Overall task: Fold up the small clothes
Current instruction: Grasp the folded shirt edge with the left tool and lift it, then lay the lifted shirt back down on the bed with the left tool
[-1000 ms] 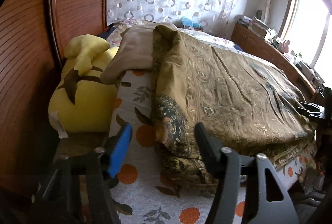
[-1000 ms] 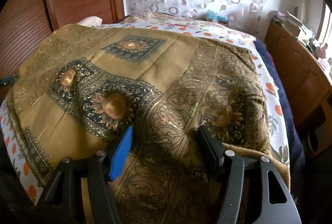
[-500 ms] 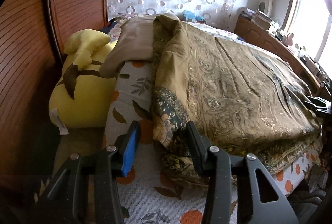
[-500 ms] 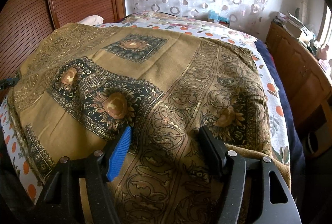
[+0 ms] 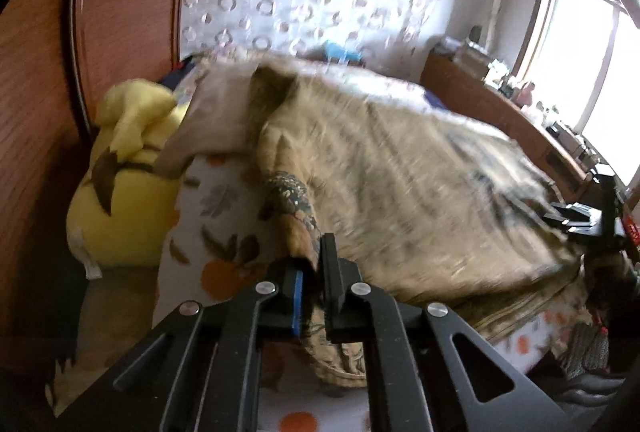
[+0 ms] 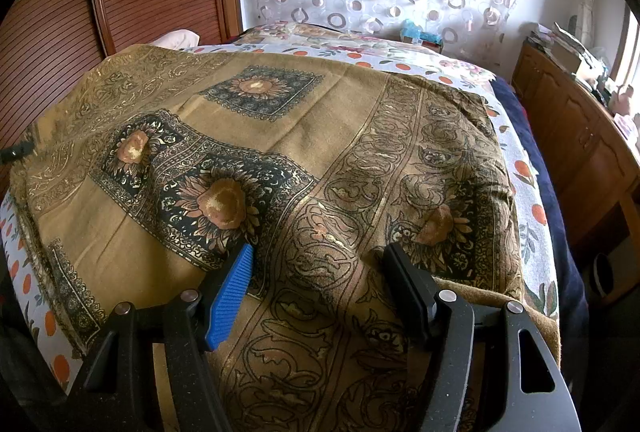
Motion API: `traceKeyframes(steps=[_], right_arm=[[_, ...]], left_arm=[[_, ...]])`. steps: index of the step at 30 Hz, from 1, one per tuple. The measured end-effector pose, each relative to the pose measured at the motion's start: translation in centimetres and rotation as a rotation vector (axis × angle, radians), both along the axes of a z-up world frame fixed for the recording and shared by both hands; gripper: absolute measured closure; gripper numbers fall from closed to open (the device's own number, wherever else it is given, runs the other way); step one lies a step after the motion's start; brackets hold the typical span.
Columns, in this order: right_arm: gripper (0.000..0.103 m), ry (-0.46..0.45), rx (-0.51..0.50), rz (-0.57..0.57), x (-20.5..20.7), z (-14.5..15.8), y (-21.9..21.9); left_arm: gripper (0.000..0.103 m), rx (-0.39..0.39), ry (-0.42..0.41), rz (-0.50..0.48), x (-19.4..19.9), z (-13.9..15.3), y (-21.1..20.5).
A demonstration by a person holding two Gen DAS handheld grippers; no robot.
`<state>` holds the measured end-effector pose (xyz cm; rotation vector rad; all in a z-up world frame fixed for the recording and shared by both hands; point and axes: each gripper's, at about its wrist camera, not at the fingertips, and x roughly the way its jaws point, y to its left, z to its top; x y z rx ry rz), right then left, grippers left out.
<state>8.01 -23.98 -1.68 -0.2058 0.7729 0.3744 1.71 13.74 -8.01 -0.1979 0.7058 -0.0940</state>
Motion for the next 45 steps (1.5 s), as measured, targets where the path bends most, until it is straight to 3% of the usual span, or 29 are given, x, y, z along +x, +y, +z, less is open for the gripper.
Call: traceKeyframes(steps=[7,22,29,37,45], right_arm=[[0.034,0.0,0.002,0.002,0.0,0.0,0.0],[0.034,0.001,0.009,0.0,-0.2,0.0,0.1],[0.034,-0.021,0.028,-0.019,-1.0,0.8,-0.6],[0.034,-0.109,0.113,-0.087,-4.9,4.3,-4.1],[0.034,-0.15,0.109,-0.133,-7.5,5.3,-5.8]], left_arm=[[0.095,-0.02,-0.137,-0.084,0.1,3.8,-3.8],[0.096,-0.04,-0.289,-0.283,4.3,8.6,-12.3],[0.096,-0.043,-0.303,-0.357,5.3,9.6,-15.2],[0.096,-0.042,-0.306,-0.465,7.2,11.9,-20.2],[0.096,-0.014,-0.344,-0.555,6.9,14.4,-24.8]])
